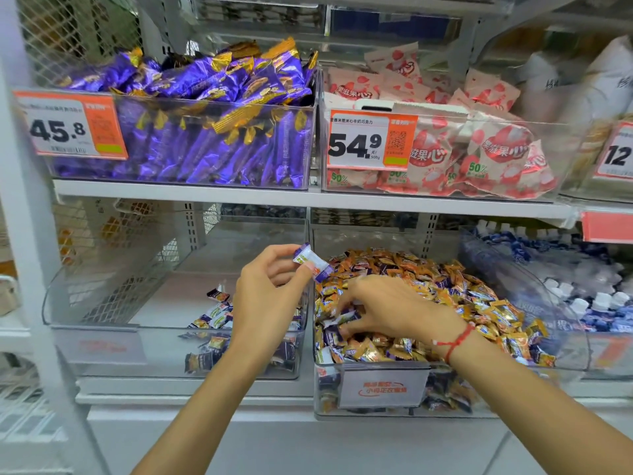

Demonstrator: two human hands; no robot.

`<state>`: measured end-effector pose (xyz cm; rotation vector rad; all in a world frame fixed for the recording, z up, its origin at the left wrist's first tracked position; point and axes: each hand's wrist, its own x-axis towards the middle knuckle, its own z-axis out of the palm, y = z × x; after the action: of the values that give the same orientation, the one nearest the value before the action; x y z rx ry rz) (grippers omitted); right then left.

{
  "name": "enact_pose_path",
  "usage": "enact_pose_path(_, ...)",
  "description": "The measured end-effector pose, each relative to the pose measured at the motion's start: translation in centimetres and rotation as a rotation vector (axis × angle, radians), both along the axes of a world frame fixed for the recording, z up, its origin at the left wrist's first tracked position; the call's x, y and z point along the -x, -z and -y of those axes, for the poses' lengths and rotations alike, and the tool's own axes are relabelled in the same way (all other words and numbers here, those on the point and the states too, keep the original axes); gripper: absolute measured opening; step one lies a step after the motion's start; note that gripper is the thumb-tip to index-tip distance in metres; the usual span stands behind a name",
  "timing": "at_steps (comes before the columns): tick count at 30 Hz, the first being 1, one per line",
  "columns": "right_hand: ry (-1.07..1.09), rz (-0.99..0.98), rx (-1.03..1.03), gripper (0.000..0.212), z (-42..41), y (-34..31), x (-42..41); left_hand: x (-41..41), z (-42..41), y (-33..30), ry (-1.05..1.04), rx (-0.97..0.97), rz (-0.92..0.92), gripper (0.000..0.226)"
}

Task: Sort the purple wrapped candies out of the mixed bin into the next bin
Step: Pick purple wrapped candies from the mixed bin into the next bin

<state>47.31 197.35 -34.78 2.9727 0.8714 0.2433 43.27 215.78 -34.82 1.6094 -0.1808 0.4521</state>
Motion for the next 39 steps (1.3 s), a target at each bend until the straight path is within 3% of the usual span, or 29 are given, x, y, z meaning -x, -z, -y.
enact_pose_path(7, 0.140, -0.059, -0.314, 0.055, 4.9, 0.9, 1.5, 0.0, -0.8, -0.1, 0.014, 0.018, -0.017, 0.017)
enact_pose_path(11, 0.150, -0.030, -0.426, 0.009, 4.5, 0.2, 1.6, 0.0, -0.7, 0.1, 0.020, -0.002, -0.032, 0.018)
enact_pose_path(12, 0.142, -0.043, -0.421, 0.010, 4.1, -0.2, 1.7, 0.0, -0.7, 0.1, 0.021, -0.007, -0.035, 0.018)
enact_pose_path(17, 0.094, -0.174, -0.076, 0.019, 2.0, -1.5, 1.4, -0.2, -0.5, 0.1, 0.024, -0.011, -0.039, 0.018)
enact_pose_path(21, 0.085, -0.116, 0.158, 0.031, 0.5, -1.5, 1.1, -0.4, -0.3, 0.3, 0.041, -0.036, -0.041, 0.017)
enact_pose_path(26, 0.086, -0.244, 0.226, 0.030, -0.3, -1.7, 0.6, -0.1, -0.4, 0.3, 0.058, -0.108, -0.019, 0.016)
enact_pose_path(29, 0.072, -0.371, -0.045, 0.026, 1.3, -1.9, 0.1, 0.0, -1.8, -0.3, 0.032, -0.129, -0.009, 0.015)
enact_pose_path(34, 0.076, -0.147, -0.924, 0.018, 0.7, -0.9, 1.5, -0.2, -5.6, -0.9, -0.185, -0.178, -0.034, 0.014)
enact_pose_path(37, -0.053, 0.088, -1.069, 0.015, -4.4, -1.5, 1.4, 0.5, -6.0, -1.8, -0.459, -0.215, 0.104, 0.012)
enact_pose_path(39, -0.077, 0.197, -0.977, 0.018, -8.0, -1.9, 0.6, 0.5, -6.3, -1.9, -0.576, -0.289, 0.168, 0.015)
